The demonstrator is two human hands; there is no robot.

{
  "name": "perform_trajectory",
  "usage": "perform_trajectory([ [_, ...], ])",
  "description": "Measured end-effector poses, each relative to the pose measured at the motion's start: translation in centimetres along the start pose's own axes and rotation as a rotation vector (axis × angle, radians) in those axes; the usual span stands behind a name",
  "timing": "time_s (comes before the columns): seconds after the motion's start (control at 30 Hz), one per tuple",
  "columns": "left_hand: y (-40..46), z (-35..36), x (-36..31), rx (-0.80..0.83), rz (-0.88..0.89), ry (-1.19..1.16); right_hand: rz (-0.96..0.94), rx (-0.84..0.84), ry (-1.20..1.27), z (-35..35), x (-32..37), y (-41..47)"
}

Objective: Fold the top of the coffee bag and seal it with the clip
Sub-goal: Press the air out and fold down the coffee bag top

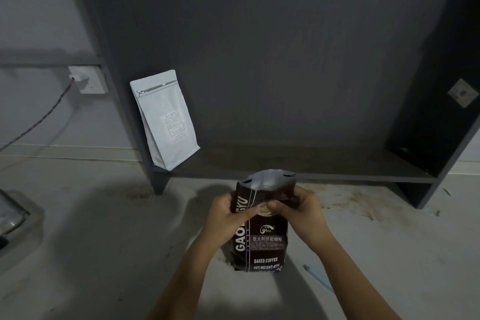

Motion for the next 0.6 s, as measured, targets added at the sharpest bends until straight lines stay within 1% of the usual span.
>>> perform_trajectory([
  [0.17,-0.2,0.3,-1.9,-0.032,0.051,-0.022,-0.046,-0.048,0.040,0.2,1.3,-0.1],
  [0.3,-0.1,-0.2,-1.8,-0.028,0.026,-0.080,-0.029,-0.014,0.098,0.2,1.8,-0.1],
  [0.37,-0.1,-0.3,-2.6,-0.020,0.045,-0.107,-0.035,-0.002,0.112,0.1,2.3,0.0],
  [0.6,0.5,-0.6,-4.9,-0.036,0.098,-0.218,-0.100,-0.050,0.167,-0.6,3.8,0.6],
])
Point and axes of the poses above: each hand's wrist, its own y-axis towards the middle knuckle, its own z-axis out of the palm, x = y × z, the point moved 10 cm from there along y, towards the middle knuckle, and after that the axes turned 6 degrees about -x, right-handed, at the moved point
